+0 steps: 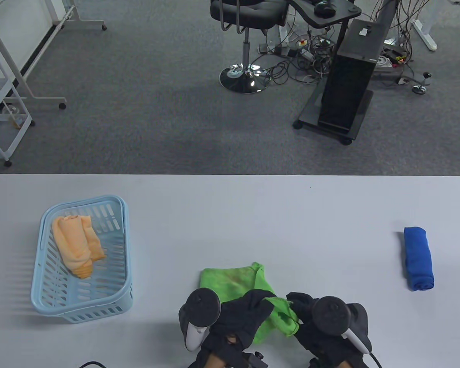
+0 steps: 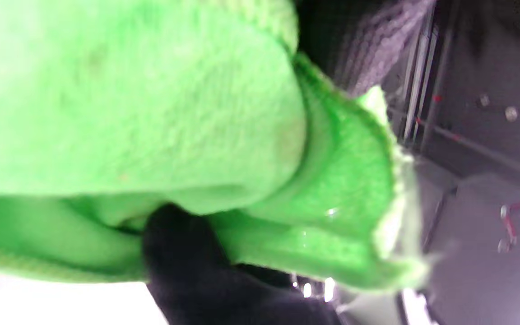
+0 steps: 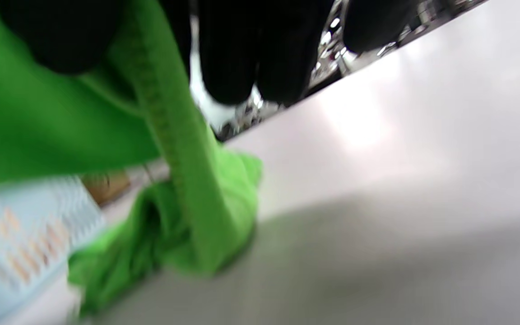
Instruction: Roll rectangular towel into towel roll
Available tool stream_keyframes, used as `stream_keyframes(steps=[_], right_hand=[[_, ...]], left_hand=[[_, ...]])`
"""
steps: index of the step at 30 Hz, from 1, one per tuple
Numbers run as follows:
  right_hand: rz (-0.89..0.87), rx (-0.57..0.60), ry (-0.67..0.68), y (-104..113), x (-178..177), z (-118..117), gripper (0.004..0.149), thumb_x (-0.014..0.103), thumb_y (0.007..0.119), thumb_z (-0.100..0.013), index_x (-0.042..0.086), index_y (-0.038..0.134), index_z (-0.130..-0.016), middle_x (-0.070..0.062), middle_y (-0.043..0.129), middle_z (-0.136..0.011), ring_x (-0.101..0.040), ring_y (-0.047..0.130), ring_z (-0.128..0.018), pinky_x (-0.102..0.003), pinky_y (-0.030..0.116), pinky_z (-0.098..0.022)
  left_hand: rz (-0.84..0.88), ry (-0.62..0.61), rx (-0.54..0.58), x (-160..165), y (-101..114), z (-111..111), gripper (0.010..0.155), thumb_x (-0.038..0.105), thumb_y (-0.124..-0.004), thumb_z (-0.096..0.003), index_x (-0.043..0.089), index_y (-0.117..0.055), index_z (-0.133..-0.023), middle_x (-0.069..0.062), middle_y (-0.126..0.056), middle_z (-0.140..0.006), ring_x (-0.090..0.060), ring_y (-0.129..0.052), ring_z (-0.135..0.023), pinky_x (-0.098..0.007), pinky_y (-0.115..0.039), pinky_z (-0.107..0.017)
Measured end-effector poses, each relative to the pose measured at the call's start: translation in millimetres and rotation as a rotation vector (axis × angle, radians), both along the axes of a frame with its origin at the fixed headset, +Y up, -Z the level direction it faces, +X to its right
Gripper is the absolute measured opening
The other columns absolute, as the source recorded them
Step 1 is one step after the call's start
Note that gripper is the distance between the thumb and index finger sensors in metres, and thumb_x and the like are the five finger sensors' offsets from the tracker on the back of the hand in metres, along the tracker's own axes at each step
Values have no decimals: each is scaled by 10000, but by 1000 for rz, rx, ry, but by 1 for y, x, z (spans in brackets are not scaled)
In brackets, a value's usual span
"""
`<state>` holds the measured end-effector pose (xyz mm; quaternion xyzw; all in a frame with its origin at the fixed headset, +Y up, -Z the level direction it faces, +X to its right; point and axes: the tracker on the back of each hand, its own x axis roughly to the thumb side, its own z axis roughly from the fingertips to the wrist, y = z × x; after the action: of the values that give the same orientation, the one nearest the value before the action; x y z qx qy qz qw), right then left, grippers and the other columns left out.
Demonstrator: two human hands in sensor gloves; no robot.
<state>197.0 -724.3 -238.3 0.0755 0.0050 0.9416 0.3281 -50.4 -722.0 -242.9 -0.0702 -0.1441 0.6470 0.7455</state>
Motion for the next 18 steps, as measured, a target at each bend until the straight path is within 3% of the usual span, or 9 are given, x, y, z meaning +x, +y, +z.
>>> stream_keyframes(steps=[4, 8, 11, 14, 18], right_hand=[[-23, 123, -123, 16, 20, 2, 467, 459, 776, -297, 233, 906, -685, -28, 853, -827, -269, 897, -767, -592, 619, -643], [139, 183, -166, 23, 25, 7, 465, 463, 779, -296, 203, 916, -658, -42, 870, -808, -286, 906, -749, -600, 617, -639], [268, 182, -168, 20, 22, 6, 460, 479, 778, -292, 206, 927, -632, -28, 890, -788, -272, 927, -731, -592, 630, -638], [310, 152, -168, 17, 16, 4, 454, 475, 789, -288, 185, 940, -603, -35, 905, -770, -279, 938, -713, -594, 632, -635], [339, 148, -172, 17, 11, 4, 451, 485, 789, -288, 176, 946, -576, -31, 917, -755, -275, 946, -701, -589, 639, -633]], left_hand=[[-105, 19, 11, -8, -2, -3, 466, 419, -808, -421, 192, -935, -808, -119, -1088, -582, -382, -986, -713, -640, -695, -561], [-392, 93, 12, -12, 0, -3, 508, 423, -814, -417, 200, -888, -869, -136, -1057, -668, -417, -952, -755, -657, -671, -577], [-483, 115, 83, -14, 3, -2, 591, 415, -835, -407, 233, -781, -967, -148, -967, -829, -447, -887, -823, -672, -643, -594], [-489, -8, 194, -8, 12, 1, 672, 440, -845, -397, 314, -675, -1034, -135, -778, -1031, -496, -714, -951, -700, -538, -644], [-608, -146, 343, 10, 21, 12, 815, 592, -852, -338, 387, -571, -1075, -152, -616, -1120, -515, -548, -1025, -723, -432, -676]])
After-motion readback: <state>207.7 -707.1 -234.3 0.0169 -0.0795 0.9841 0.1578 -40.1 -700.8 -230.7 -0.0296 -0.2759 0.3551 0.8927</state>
